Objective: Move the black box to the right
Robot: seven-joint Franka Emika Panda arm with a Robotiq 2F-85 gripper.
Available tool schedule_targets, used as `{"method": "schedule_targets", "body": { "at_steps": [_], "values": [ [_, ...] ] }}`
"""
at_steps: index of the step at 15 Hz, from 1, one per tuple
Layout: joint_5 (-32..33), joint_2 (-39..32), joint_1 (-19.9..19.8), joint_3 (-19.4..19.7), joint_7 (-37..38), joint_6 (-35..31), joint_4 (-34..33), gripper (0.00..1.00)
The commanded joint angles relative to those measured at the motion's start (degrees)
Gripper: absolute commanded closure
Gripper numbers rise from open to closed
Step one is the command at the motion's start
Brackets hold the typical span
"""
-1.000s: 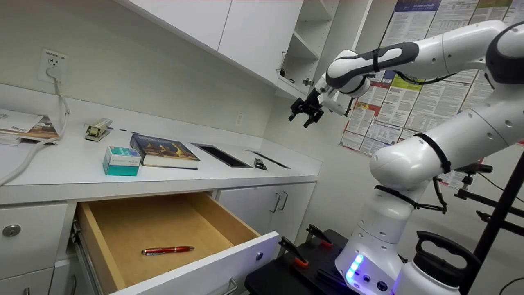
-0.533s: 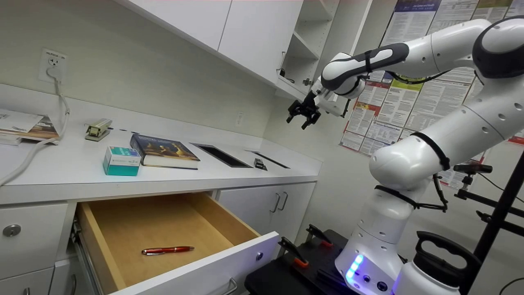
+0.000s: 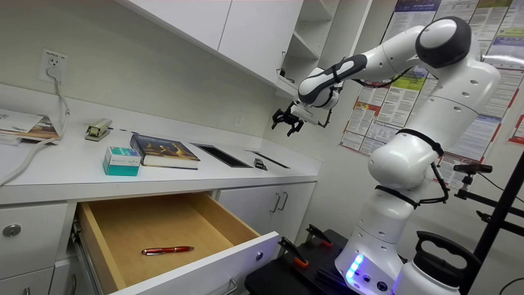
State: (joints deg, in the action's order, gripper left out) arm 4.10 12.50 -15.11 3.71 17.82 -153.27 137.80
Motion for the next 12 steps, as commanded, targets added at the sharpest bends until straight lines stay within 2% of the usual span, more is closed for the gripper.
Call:
{"method": "schedule_targets", "body": {
  "at_steps": [1,4,7,9,10,12],
  "values": [
    [-0.02,-13.73,0.25,2.06,1.5,-1.11,-11.26,0.0],
    [-2.76,-21.56,1.4,4.45,-0.9,0.53,-18.36,0.0],
    [-8.36,-27.04,1.28,4.5,-4.59,1.86,-23.0,0.0],
    [-9.49,-28.74,1.73,4.81,-4.22,2.75,-24.22,0.0],
    [-8.66,-27.25,2.11,5.43,-4.02,0.17,-21.48,0.0],
    [-8.94,-28.92,2.2,5.38,-4.03,0.34,-22.83,0.0]
  ]
}}
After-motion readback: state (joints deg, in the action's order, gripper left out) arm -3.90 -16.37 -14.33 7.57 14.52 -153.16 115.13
